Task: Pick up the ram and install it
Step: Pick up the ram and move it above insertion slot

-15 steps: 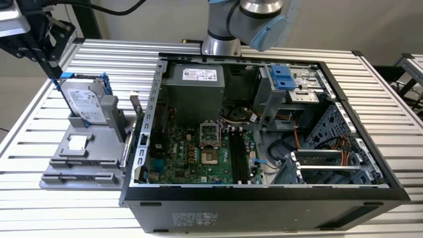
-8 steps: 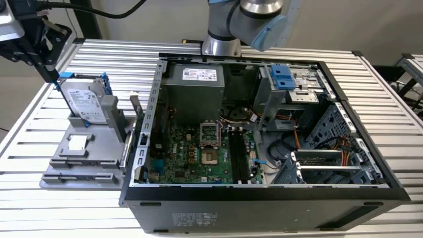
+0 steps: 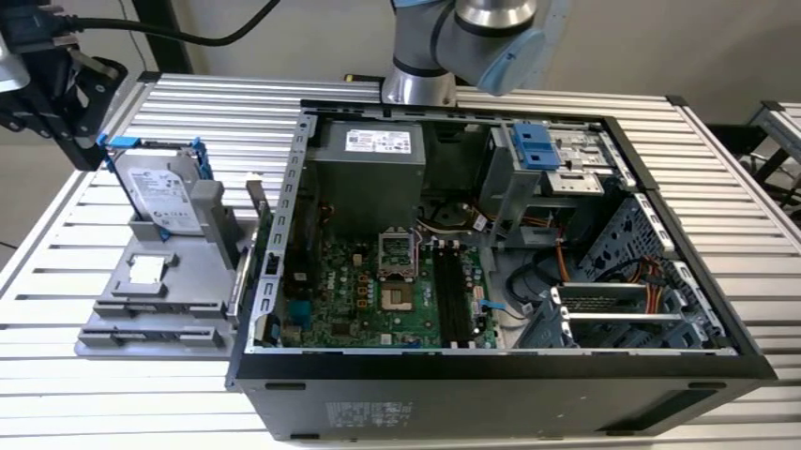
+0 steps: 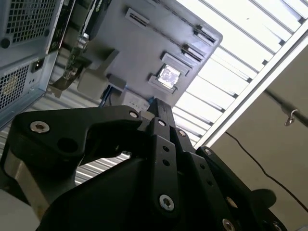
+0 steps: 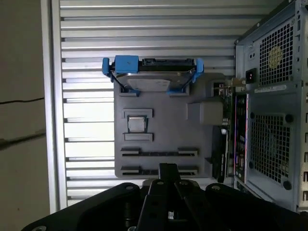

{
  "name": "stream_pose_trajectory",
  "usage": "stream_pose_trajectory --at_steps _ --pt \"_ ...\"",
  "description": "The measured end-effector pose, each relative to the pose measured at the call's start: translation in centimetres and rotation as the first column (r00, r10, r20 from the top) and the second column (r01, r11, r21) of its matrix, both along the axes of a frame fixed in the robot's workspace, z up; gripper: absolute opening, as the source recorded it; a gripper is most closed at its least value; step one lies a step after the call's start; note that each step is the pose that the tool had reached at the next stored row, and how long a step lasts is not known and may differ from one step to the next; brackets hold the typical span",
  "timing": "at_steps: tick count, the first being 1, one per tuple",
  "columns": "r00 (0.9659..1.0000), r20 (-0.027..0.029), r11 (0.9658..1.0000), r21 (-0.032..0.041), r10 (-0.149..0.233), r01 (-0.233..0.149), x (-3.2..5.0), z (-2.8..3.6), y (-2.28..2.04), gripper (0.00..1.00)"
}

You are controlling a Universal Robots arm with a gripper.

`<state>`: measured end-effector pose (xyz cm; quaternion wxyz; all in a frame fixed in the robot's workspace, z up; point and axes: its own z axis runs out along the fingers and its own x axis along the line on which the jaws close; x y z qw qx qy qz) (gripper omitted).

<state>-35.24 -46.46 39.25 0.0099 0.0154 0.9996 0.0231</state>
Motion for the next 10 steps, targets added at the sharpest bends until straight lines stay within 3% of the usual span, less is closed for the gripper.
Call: stream_pose_trajectory --at_steps 10 --pt "1.0 0.0001 1.0 0.0 0.0 0.0 -0.01 -0.02 -2.34 0.0"
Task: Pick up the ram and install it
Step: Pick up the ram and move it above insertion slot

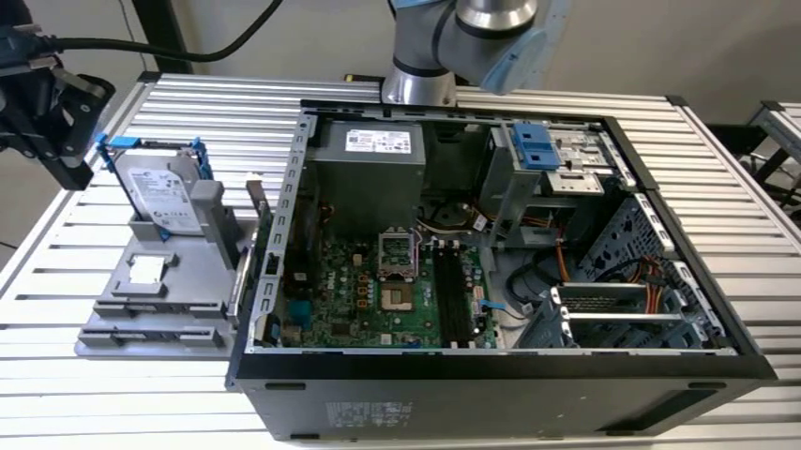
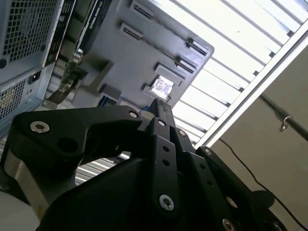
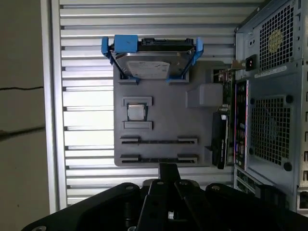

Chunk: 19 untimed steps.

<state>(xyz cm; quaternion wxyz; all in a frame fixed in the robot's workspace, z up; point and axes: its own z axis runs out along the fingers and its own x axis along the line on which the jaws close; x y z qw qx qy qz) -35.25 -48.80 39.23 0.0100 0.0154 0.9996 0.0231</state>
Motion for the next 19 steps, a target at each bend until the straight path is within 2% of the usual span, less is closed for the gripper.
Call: stream_pose_trajectory --at_steps 5,10,12,14,19 --pt "1.0 -0.0001 1.0 0.0 0.0 0.0 -0.04 0.0 -0.93 0.0" --pt "1.0 0.0 1.0 0.0 0.0 0.0 -0.1 0.0 -1.53 0.0" --pt "1.0 -0.0001 1.0 0.0 0.0 0.0 -0.1 0.0 -1.57 0.0" --pt "1.0 -0.0029 1.0 0.0 0.0 0.0 -0.09 0.0 -1.58 0.0" --pt "1.0 -0.0034 1.0 0.0 0.0 0.0 -0.1 0.0 -1.58 0.0"
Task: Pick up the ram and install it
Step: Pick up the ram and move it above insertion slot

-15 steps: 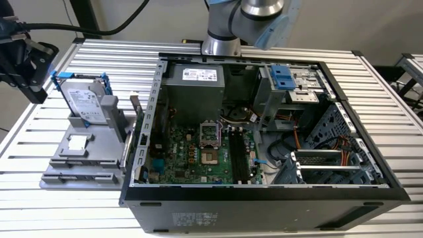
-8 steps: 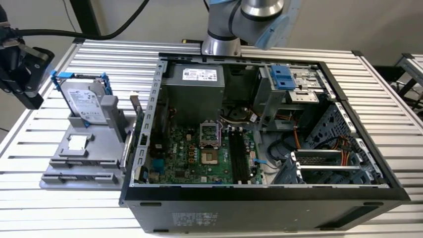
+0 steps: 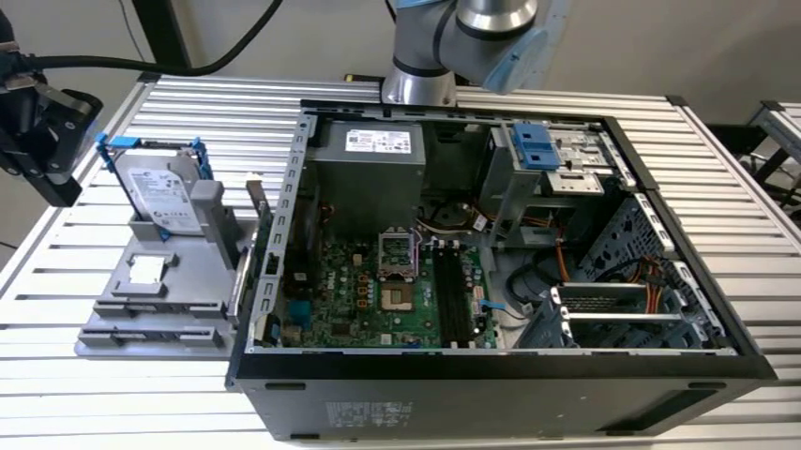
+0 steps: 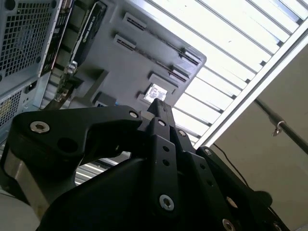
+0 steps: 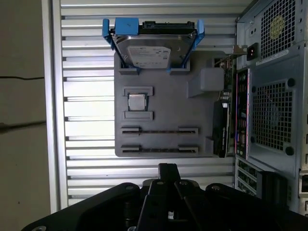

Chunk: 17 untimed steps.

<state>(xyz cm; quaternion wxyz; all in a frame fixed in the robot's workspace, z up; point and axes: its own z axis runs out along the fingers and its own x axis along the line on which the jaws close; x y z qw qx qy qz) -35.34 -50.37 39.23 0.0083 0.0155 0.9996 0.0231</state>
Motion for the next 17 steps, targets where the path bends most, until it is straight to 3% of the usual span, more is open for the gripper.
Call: stream_pose_trajectory --at_steps 7,10,13,17 --pt "1.0 -0.0006 1.0 -0.0001 -0.005 0.005 0.0 0.0 0.0 0.0" --pt "0.9989 -0.0004 0.9989 0.0 -0.048 0.048 0.01 0.0 0.0 0.0" --pt "0.9954 -0.0005 0.9954 0.0 -0.096 0.096 0.0 0.0 0.0 0.0" --pt "0.9874 -0.0005 0.9874 -0.0001 -0.158 0.158 0.0 0.0 0.0 0.0"
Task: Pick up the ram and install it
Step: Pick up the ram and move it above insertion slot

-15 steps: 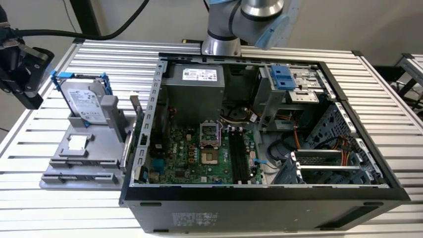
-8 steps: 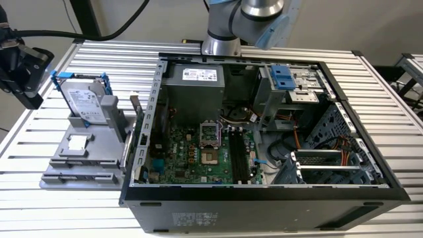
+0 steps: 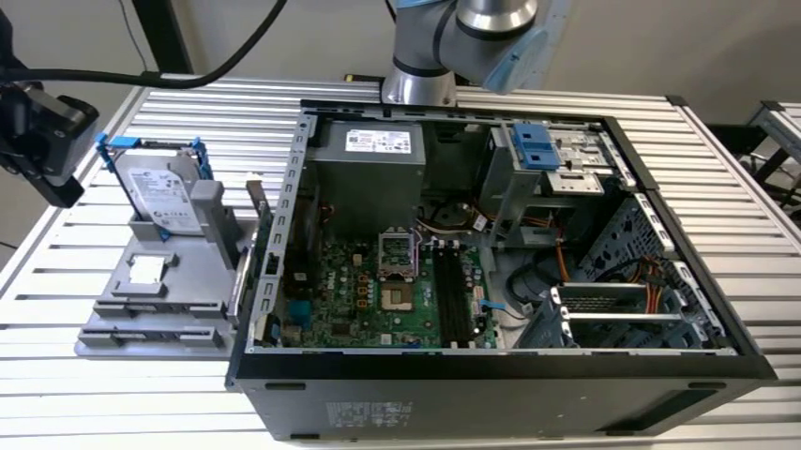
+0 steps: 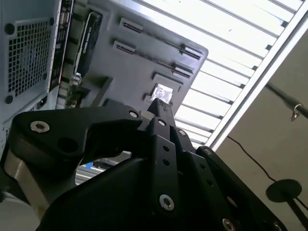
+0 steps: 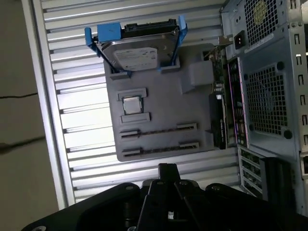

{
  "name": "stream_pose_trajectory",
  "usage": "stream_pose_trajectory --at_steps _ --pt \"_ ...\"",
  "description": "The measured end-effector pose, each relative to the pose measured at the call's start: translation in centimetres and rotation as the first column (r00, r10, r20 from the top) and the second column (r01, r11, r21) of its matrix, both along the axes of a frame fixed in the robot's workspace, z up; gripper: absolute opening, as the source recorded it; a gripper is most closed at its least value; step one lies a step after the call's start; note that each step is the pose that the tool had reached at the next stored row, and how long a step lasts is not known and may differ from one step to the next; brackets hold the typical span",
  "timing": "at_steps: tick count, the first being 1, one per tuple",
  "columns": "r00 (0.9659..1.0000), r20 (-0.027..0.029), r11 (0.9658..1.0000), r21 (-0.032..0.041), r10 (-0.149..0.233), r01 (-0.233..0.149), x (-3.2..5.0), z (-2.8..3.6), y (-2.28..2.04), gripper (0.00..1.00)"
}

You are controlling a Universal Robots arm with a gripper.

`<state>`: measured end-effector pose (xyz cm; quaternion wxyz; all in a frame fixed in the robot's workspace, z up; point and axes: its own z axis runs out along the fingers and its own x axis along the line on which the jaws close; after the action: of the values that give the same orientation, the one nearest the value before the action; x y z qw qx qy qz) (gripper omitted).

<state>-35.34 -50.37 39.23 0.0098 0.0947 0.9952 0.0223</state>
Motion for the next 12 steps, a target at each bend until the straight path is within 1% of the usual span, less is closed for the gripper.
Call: stream_pose_trajectory --at_steps 3,6,9,12 --pt "0.9989 0.0 0.9989 0.0 -0.046 0.046 0.0 0.0 0.0 0.0" --pt "0.9956 0.0001 0.9956 0.0 -0.094 0.094 0.0 0.0 0.0 0.0" --pt "0.99 0.0001 0.99 0.0001 -0.141 0.141 0.0 -0.01 0.0 0.0" --pt "0.9822 0.0001 0.9822 0.0001 -0.188 0.188 0.0 -0.01 0.0 0.0"
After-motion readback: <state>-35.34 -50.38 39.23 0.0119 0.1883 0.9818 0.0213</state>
